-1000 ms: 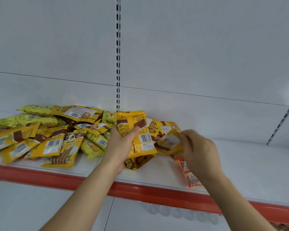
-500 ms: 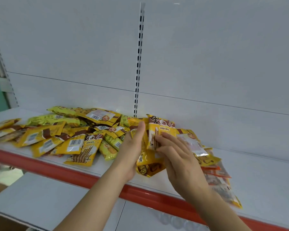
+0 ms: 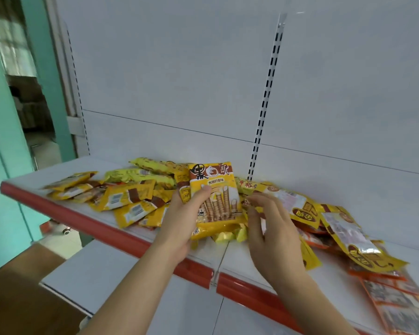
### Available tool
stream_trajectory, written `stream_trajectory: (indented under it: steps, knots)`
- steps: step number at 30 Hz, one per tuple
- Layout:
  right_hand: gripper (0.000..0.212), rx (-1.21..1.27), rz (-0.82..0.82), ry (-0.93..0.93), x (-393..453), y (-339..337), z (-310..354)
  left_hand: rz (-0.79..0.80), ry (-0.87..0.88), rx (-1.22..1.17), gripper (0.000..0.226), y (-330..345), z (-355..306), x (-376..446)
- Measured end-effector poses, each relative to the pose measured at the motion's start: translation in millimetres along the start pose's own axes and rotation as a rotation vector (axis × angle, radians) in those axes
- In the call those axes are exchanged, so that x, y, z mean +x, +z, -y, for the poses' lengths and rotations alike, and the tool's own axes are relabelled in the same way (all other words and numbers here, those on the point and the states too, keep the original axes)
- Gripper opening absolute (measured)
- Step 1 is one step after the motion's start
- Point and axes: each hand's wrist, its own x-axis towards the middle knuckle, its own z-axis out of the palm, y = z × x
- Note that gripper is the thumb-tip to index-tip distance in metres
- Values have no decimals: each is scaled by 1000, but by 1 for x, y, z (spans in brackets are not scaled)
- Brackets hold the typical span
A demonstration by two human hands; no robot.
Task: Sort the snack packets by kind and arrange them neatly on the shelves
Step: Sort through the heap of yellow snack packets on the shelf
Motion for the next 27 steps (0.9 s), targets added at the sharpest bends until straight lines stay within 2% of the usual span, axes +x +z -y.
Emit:
stream_trajectory:
  steps: [3,5,9,12,16,22,24,27]
  knots:
    - [21,-173,255,210,10,36,17,-28,-26,-8,94,-37,-12,12]
    - [23,-241,371,306,16,56,34,-22,-18,-21,96,-61,-18,21]
    - [33,-475,508,403,23,87,60,-4,-6,31,109,-94,-17,44]
    - [32,-531,545,491,24,103,70,53,74,51,97,-100,-21,44]
    - [49,-424,379,538,26,98,70,95,67,100,97,-106,-19,47]
    - [51,-325,-39,497,41,39,70,151,107,104,84,-96,-23,53]
    - [43,-161,-129,489,43,24,74,165,134,133,89,-83,-20,51]
    - [13,-4,-133,454,32,14,76,205,122,197,90,-62,-15,44]
